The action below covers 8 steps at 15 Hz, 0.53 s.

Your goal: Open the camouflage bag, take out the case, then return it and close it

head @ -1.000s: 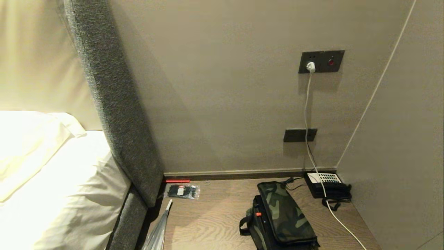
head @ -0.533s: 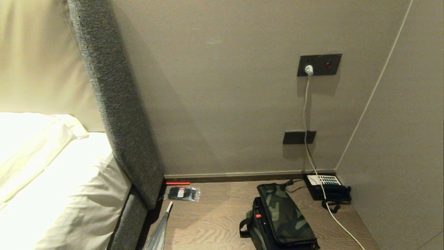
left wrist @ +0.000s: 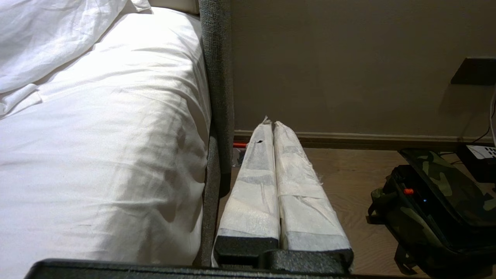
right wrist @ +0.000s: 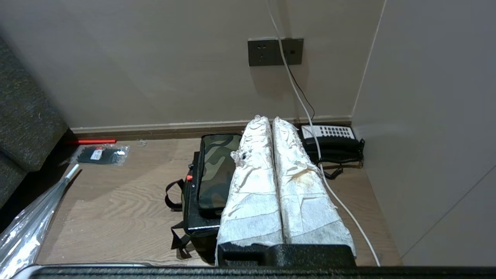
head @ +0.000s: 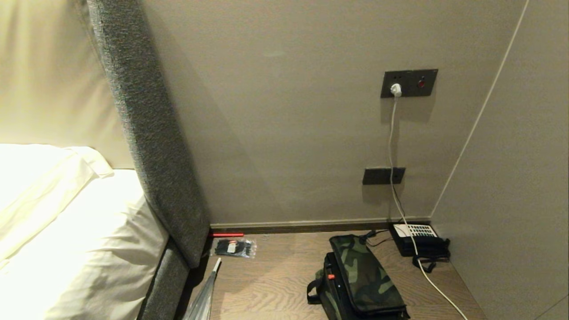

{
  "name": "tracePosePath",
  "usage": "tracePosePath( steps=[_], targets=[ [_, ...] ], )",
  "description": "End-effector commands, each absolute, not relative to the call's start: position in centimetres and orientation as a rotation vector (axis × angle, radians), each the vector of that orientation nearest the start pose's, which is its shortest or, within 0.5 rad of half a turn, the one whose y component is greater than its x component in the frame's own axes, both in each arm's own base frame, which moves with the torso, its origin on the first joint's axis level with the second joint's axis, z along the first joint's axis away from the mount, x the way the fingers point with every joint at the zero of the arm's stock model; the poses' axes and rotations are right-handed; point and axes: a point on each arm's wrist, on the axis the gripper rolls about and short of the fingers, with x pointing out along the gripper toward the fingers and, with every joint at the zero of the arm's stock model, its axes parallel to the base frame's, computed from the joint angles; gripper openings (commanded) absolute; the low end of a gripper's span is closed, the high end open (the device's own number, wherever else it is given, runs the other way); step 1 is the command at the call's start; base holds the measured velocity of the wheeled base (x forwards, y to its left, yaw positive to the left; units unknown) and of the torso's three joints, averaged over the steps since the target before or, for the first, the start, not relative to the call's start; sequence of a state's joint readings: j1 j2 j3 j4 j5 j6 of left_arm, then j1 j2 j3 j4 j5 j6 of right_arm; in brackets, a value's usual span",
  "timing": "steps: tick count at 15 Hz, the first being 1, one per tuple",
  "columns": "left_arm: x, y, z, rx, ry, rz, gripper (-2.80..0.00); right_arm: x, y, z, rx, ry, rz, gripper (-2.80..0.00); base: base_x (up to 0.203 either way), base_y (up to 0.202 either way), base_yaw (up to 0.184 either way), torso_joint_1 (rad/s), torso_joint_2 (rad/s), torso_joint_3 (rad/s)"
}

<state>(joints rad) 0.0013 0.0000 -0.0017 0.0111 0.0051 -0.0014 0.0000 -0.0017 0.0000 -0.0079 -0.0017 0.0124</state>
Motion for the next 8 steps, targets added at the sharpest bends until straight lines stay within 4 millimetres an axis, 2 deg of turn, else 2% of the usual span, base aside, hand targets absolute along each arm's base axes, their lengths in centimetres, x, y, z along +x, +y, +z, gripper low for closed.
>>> tracePosePath(
  steps=[1, 8],
  targets=[
    [-2.30, 0.01, 7.48, -0.002, 0.008, 0.008, -2.80, -2.43, -0.01, 7.50, 0.015, -0.025, -0.003, -2.80, 0.000, 0.000, 0.000, 0.000, 0.00, 0.000],
    [-2.30, 0.01, 7.48, -0.002, 0.008, 0.007, -2.80, -2.42, -0.01, 7.51, 0.027, -0.028, -0.004, -2.80, 0.000, 0.000, 0.000, 0.000, 0.00, 0.000]
  ],
)
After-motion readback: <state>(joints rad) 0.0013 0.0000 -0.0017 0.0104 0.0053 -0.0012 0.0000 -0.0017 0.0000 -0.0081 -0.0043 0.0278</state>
